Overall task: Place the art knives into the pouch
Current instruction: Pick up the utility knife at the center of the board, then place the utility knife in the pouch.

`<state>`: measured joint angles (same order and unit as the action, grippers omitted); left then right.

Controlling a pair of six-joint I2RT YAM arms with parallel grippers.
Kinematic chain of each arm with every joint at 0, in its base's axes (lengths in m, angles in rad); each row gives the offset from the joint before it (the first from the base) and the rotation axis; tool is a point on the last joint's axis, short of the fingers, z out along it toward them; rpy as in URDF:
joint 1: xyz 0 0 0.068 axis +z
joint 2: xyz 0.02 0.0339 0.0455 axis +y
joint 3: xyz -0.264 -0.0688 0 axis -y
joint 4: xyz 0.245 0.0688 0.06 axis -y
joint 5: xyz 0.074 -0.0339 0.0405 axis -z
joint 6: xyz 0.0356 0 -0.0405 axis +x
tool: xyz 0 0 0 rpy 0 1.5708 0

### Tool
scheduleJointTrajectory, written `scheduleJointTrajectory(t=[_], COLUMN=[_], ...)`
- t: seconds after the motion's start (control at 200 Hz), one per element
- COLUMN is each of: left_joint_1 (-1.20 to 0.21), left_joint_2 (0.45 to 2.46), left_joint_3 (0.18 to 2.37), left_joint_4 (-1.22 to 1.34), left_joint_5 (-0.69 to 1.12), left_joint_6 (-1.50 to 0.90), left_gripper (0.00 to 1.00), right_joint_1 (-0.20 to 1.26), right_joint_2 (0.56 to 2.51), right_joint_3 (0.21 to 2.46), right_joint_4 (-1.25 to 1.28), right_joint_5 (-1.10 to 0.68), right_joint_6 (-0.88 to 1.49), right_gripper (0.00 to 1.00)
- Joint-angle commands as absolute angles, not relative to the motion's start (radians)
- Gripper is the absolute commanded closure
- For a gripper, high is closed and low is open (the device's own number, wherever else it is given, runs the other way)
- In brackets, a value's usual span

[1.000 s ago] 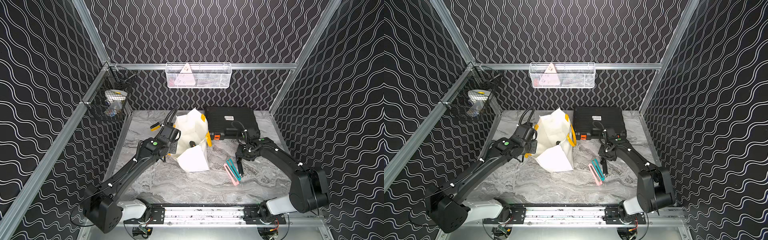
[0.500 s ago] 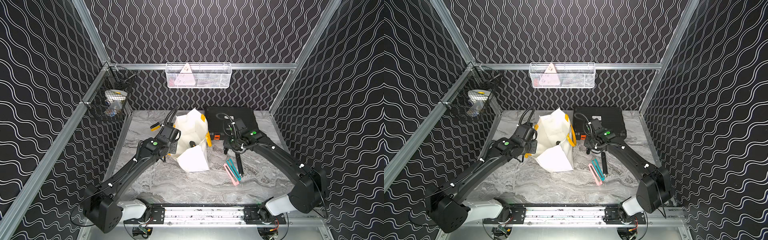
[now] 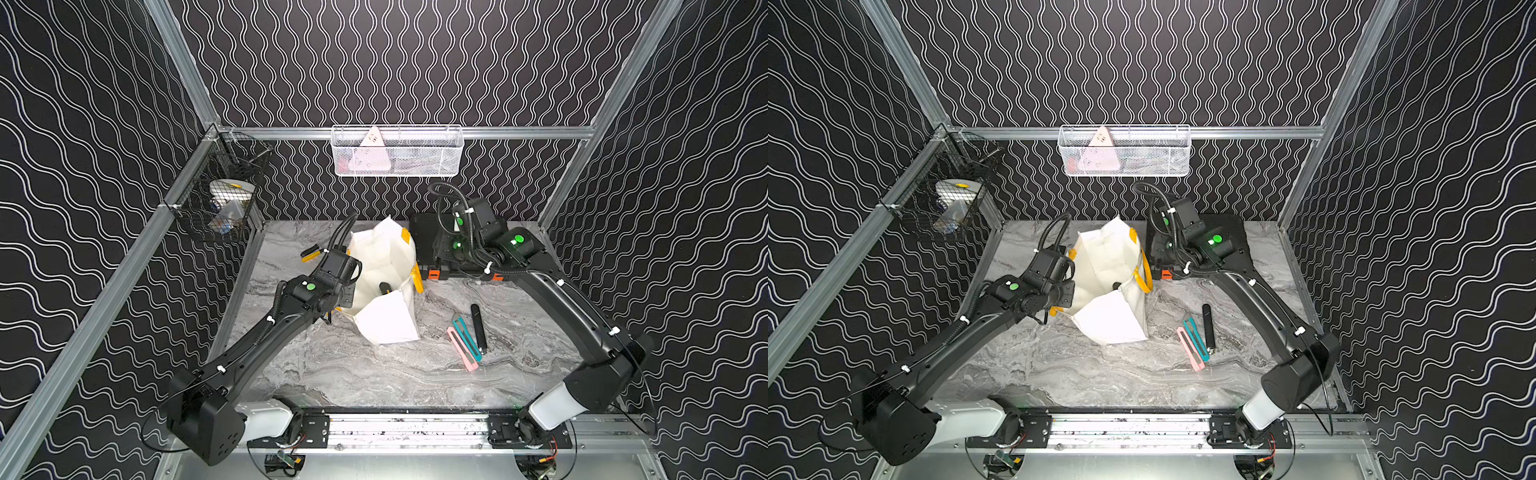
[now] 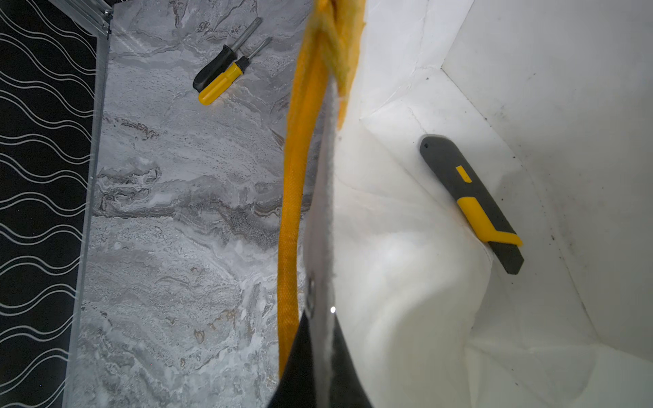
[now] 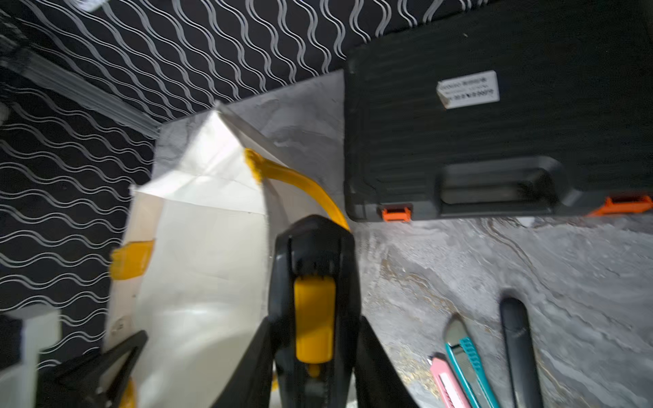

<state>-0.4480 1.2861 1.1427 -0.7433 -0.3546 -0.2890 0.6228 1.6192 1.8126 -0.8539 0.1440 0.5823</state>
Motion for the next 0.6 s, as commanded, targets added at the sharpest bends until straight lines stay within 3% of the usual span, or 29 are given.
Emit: scheduleJointTrajectory(t=[0.0, 0.25, 0.595], left_joint_1=[-0.446, -0.447, -0.446], left_joint_2=[1.281, 1.281, 1.266], left_joint_3=[1.143, 1.144, 1.137], left_joint_4=[-0.725, -0.725, -0.719], left_joint_5=[-0.345, -0.327, -0.345], left_joint_6=[-0.284, -0.282, -0.282], left_gripper=[1.0, 1.0, 1.0], right_joint_1=[0.659, 0.739, 0.752], right_joint_2=[1.673, 1.818, 2.015], right_joint_3=[1.906, 2.083, 2.098], right_joint_4=[-0.886, -0.875, -0.766], right_joint_5=[0.15, 0.1, -0.052], right_joint_6=[0.553, 0.54, 0.551], right_gripper=[0.79, 0.79, 0.78])
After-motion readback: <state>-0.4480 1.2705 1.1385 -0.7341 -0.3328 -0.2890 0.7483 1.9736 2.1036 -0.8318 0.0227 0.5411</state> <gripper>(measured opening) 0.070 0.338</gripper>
